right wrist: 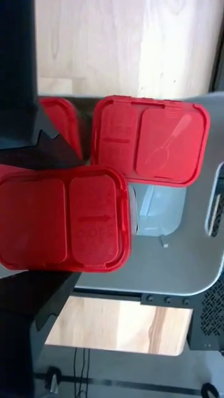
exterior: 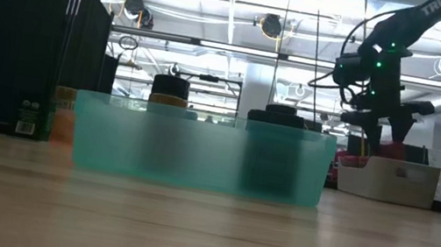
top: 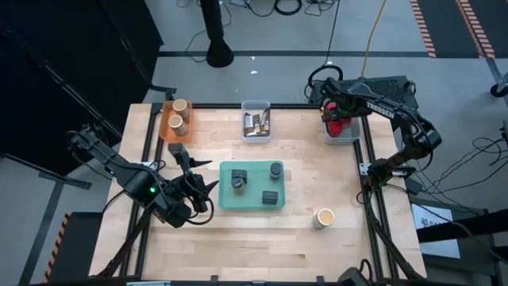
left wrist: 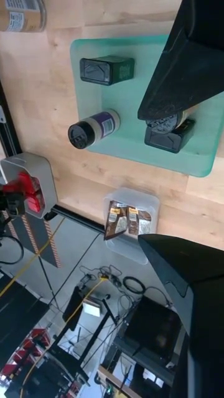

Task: Sort spices by type
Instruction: Put the red spice can into the gray bin

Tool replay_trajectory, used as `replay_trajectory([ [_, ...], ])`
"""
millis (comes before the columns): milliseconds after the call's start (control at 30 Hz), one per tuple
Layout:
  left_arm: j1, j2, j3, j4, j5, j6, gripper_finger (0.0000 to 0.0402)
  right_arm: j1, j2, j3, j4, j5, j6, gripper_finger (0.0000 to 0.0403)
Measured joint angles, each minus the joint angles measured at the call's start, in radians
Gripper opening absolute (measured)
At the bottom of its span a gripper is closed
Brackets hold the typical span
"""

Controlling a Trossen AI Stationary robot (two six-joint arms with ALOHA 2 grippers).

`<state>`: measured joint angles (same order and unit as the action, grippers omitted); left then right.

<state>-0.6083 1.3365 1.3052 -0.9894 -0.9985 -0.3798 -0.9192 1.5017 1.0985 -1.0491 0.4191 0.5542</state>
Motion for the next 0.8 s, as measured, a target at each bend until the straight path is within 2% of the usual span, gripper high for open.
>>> replay_trajectory([
  [133,0.0,0.0,0.0,0.0,0.0,0.0,0.0313,0.0,0.0,0.0,0.003,-0.002,-0.01,0.0192],
  [267,0.0,0.0,0.0,0.0,0.0,0.0,0.0313,0.0,0.0,0.0,0.002,-0.006,-0.012,0.0242],
  [367,0.0,0.0,0.0,0.0,0.0,0.0,0.0313,0.0,0.0,0.001,0.002,-0.006,-0.012,0.026],
  [533,0.0,0.0,0.0,0.0,0.0,0.0,0.0313,0.0,0.0,0.001,0.001,-0.003,-0.013,0.0253],
  [800,0.0,0.0,0.0,0.0,0.0,-0.001,0.0313,0.025,-0.053,0.05,-0.009,0.061,-0.027,0.0248],
])
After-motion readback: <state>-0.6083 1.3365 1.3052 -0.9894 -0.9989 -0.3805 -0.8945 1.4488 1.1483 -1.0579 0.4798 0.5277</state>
